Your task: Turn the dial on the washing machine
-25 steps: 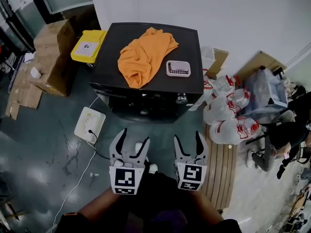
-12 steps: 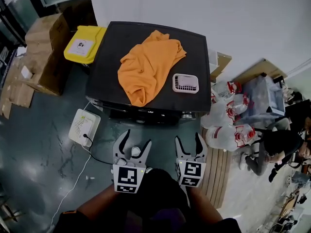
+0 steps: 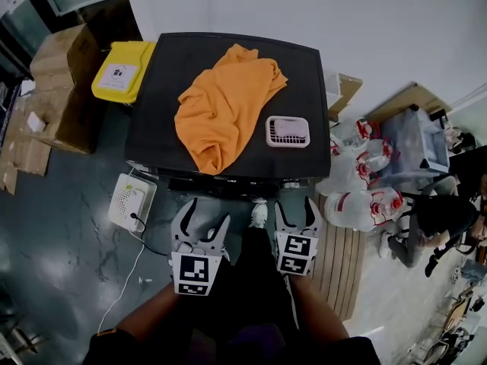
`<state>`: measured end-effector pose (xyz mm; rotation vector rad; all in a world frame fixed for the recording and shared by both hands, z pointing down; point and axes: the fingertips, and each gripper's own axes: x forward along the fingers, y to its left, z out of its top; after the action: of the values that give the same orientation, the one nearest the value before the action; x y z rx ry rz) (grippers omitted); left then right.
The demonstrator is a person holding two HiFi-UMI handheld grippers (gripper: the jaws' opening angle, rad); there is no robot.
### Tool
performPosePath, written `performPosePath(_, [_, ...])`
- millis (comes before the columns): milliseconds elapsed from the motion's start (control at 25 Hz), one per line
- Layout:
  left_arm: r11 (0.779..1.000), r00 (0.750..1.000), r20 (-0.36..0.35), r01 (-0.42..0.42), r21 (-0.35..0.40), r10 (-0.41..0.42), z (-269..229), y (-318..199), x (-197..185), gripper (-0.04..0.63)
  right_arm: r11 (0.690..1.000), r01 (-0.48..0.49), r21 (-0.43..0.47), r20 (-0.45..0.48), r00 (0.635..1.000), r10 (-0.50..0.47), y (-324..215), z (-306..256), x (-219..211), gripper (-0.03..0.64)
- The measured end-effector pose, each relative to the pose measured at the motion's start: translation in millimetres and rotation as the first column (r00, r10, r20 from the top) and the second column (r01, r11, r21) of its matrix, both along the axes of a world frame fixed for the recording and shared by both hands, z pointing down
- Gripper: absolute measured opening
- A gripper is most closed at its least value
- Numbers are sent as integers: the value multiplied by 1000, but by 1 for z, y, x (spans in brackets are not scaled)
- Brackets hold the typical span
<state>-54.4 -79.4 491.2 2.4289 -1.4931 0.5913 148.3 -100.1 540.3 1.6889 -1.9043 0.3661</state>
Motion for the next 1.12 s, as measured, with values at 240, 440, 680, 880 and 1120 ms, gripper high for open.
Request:
performPosePath(240, [1000, 999, 34, 13, -27, -12, 22, -11, 5, 301, 998, 0, -66, 9, 1000, 0, -19, 38, 8, 339])
performPosePath(440, [995, 999, 38, 20, -93, -16, 47, -15, 6, 301, 996, -14, -92, 0, 1000, 14, -29, 58, 17, 339])
performPosePath(680, [991, 999, 44, 6, -132, 0, 62, -18, 16, 301, 995, -5, -95, 15, 1000, 7, -38, 63, 21, 326])
performPosePath(880, [989, 999, 43, -17, -147, 23, 65, -16, 26, 301, 995, -6, -96, 89, 996, 14, -41, 65, 20, 287])
performPosePath(1120, [988, 999, 37, -28, -149, 34, 66, -15, 30, 301, 991, -24, -132, 315, 947, 65, -41, 68, 22, 285])
